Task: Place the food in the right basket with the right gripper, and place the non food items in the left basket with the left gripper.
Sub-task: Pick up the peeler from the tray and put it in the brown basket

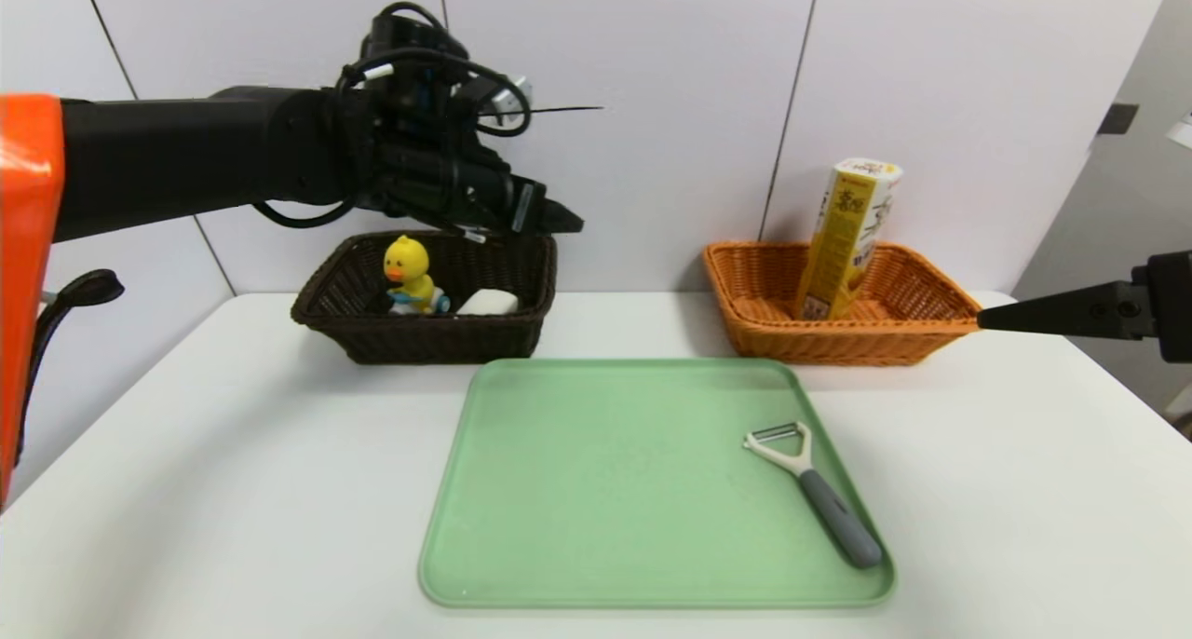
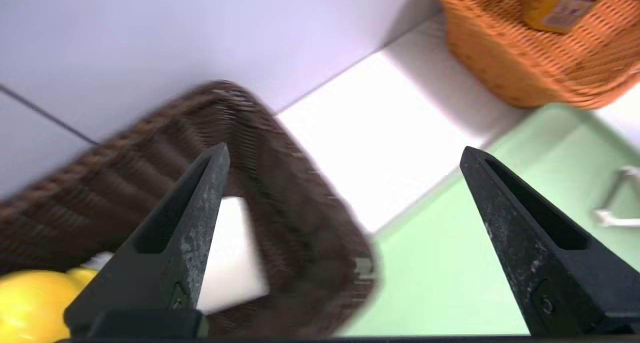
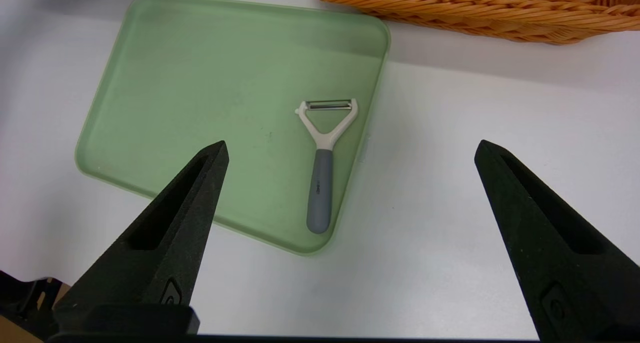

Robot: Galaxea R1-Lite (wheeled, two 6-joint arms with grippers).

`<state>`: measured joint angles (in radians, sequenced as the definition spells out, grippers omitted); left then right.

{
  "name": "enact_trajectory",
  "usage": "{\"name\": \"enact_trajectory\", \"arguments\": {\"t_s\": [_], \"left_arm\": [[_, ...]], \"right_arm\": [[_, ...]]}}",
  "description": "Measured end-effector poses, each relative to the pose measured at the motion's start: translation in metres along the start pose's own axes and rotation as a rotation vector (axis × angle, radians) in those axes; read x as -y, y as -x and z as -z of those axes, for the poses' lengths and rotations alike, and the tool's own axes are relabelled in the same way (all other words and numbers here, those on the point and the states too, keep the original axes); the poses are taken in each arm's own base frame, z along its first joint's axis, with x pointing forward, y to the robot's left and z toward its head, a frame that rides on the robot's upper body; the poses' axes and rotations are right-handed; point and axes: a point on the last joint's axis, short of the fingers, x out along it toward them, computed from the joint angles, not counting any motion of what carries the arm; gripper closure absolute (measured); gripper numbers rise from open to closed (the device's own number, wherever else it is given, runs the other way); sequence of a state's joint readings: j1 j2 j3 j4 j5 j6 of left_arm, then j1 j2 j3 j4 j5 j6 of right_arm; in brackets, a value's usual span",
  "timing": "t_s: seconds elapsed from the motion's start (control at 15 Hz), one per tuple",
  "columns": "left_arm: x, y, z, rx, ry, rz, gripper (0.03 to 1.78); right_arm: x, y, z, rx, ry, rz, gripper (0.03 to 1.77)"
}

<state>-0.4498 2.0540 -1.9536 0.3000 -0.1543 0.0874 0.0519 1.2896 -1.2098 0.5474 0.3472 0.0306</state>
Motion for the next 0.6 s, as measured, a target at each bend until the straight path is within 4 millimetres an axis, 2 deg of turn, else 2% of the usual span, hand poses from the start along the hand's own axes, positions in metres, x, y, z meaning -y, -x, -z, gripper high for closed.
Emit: {"name": "enact_trajectory", "arguments": {"t_s": [0.27,0.4,0.6], "left_arm": [[0.088,0.004,0.000,-0.059,0.095,-0.033,0.15],[0.125,0.004,0.006,-0.093,0.137,-0.051,0.14],[0.166,-0.004,0.023,-0.148,0.185,-0.100,0.14]], "right_arm": [[0.000,0.001,0.000,0.005,-0.025,0.001,0.10],[0.000,0.001,0.002,-0.003,-0.028,-0.001,0.10],[-0.001,0.002,0.003,-0.001,-0.028,-0.001,0.10]]}}
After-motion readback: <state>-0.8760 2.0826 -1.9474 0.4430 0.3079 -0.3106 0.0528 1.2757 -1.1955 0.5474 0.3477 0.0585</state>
